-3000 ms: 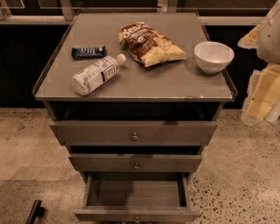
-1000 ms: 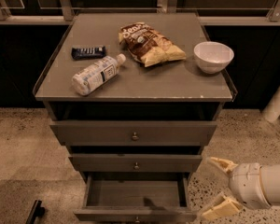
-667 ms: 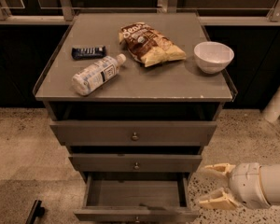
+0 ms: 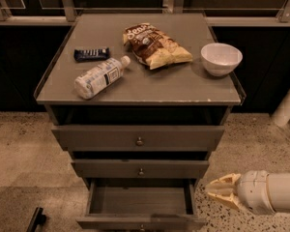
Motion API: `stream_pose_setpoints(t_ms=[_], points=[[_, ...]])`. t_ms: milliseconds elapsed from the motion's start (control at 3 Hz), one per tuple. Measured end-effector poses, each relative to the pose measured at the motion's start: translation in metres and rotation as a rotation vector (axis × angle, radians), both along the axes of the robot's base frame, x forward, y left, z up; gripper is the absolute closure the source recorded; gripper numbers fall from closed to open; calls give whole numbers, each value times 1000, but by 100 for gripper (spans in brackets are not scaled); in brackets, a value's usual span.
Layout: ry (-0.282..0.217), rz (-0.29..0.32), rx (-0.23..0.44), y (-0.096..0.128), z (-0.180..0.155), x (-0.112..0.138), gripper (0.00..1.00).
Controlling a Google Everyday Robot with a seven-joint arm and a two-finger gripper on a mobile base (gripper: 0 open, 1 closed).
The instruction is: Close bottom drawer
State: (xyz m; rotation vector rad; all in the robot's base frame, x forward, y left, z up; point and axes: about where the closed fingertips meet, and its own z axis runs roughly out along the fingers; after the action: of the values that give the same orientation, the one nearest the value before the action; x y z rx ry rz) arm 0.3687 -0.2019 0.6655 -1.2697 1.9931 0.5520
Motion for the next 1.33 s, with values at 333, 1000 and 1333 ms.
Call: stream_pose_setpoints(t_ms=[333, 1000, 1333], points=[[13, -66, 52, -25, -56, 25, 100], [144, -157, 129, -54, -178, 48, 100], [227, -196, 171, -61, -218, 42, 100]])
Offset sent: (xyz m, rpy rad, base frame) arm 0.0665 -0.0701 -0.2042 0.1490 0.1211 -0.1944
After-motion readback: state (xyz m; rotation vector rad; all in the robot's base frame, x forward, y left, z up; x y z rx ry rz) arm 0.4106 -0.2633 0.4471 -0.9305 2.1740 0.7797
